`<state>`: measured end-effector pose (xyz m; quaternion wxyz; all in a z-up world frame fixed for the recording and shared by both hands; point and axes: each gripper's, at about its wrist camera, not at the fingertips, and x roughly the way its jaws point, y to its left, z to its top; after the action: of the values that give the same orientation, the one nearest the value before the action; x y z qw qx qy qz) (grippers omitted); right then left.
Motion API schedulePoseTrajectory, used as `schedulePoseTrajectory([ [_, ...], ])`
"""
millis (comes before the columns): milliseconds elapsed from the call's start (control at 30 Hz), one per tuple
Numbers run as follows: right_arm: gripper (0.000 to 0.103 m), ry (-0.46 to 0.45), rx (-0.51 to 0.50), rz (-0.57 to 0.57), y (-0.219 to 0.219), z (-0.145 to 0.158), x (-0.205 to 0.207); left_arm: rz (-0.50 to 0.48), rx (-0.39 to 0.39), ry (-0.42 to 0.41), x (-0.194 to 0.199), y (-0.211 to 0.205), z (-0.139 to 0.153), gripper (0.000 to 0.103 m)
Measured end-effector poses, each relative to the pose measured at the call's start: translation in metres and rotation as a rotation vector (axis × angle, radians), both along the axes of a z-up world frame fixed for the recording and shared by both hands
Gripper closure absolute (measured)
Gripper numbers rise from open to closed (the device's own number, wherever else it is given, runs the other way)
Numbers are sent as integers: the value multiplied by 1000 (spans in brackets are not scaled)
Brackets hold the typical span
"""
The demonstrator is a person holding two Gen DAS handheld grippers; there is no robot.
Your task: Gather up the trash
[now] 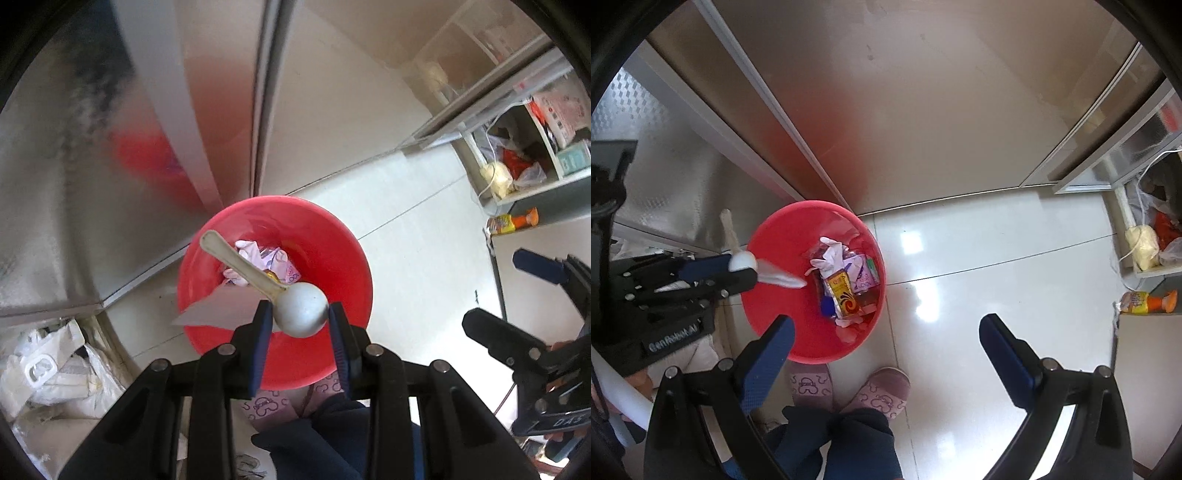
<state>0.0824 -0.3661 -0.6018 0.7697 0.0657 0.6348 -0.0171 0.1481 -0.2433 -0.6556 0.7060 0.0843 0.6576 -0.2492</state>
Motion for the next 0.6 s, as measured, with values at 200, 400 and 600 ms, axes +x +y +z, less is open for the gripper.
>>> schedulePoseTrajectory([
  [200, 3, 5, 5, 0, 1, -1, -1, 14, 49, -18, 8, 0, -5, 73],
  [400, 3, 11, 32, 1, 6, 2, -2, -3, 51, 18, 12, 4, -6, 73],
  [600, 3, 0, 24, -5, 6, 15, -2, 6, 26, 13, 11, 9, 11, 63],
])
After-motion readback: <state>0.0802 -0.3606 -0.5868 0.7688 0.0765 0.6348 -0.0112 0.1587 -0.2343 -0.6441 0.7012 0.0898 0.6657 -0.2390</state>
